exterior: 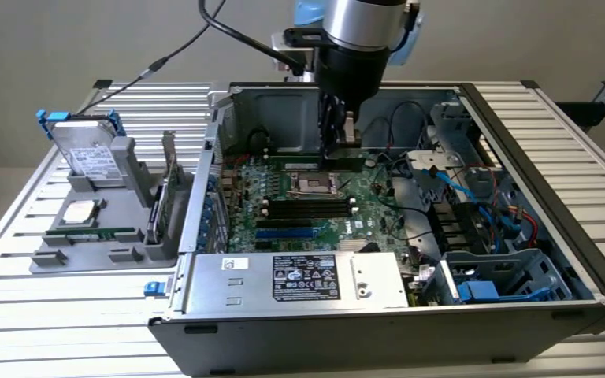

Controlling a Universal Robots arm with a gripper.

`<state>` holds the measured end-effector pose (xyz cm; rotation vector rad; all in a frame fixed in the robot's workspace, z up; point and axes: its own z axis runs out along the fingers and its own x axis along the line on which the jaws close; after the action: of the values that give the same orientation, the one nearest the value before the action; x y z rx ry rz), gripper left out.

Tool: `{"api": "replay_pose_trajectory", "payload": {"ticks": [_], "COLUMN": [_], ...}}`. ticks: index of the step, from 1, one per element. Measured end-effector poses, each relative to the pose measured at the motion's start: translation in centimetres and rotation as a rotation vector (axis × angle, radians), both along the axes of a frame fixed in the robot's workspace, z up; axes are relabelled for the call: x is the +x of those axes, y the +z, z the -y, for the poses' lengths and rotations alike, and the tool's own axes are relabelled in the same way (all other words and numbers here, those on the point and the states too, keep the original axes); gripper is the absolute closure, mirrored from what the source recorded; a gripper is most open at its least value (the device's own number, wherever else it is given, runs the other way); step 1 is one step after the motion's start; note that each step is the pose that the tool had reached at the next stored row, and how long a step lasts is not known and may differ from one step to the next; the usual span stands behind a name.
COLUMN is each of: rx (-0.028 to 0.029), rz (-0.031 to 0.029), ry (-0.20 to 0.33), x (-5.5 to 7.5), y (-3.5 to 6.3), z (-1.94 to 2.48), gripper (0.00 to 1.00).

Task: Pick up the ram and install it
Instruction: 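Pick up the ram and move it above insertion slot, then insert the ram into the slot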

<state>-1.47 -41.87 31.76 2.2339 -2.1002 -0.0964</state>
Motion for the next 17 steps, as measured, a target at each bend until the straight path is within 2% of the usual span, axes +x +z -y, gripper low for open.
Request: {"api": "replay_pose_trajectory", "payload": {"ticks": [1, 2, 3, 5, 13, 17], "rx": [-0.0049, -0.0086, -0.011, -0.0136, -0.015, -0.0151], "rz": [0.0109, 0.0187, 0.0227, 0.0244, 0.025, 0.025], "ry": [0.0, 0.0, 0.0, 0.0, 0.0, 0.0], "x": [0.0, -0.1, -0.3, -0.7, -1.1, -1.1], "y": [-0.03, -0.07, -0.16, -0.45, -1.89, -2.63], "z": [-0.02, -0.03, -0.05, -0.15, -0.64, -0.74], "gripper": [0.86, 0.86, 0.86, 0.86, 0.86, 0.86]}}
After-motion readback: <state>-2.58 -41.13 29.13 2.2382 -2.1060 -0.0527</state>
